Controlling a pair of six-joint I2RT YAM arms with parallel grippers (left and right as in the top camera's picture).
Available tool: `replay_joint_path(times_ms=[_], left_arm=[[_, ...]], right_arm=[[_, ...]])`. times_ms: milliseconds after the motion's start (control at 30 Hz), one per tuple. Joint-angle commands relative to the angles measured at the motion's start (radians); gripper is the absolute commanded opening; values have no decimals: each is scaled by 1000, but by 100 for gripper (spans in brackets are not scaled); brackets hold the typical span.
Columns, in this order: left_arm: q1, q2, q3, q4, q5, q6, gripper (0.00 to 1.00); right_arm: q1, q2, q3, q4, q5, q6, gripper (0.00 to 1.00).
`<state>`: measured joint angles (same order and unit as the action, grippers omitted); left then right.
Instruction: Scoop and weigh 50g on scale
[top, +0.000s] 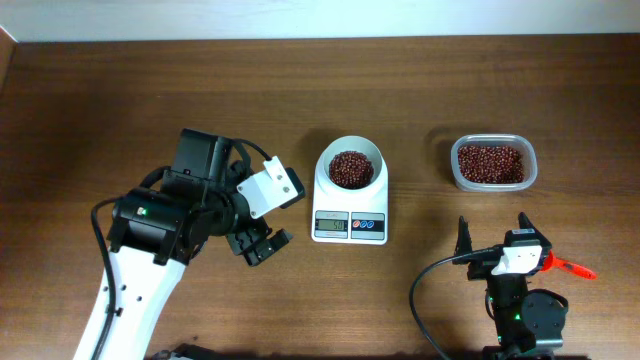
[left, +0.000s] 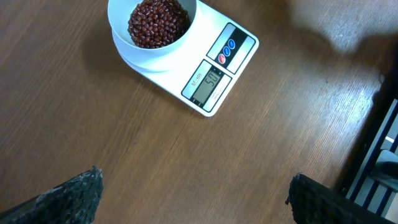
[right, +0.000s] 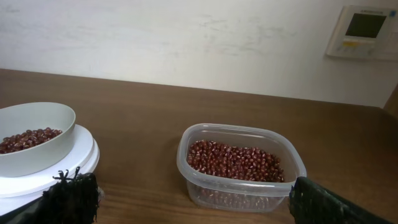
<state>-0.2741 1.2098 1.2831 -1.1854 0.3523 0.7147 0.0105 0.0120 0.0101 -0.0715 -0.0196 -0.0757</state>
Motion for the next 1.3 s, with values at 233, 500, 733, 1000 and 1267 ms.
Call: replay_joint_path(times_ms=[233, 500, 733, 1000, 1267], left_arm=[[5, -9, 14, 2, 14, 13, 99], [5, -9, 14, -21, 20, 13, 99], [5, -56, 14, -164, 48, -127, 99], [5, -350, 12, -114, -9, -284, 99], [5, -527, -16, -89, -87, -410, 99]], right_arm=[[-4, -9, -5, -7, -6, 1, 99], [-4, -9, -5, -7, -6, 1, 99], [-4, -9, -5, -7, -6, 1, 99], [-4, -9, -5, -7, -6, 1, 99], [-4, -9, -5, -7, -6, 1, 99]])
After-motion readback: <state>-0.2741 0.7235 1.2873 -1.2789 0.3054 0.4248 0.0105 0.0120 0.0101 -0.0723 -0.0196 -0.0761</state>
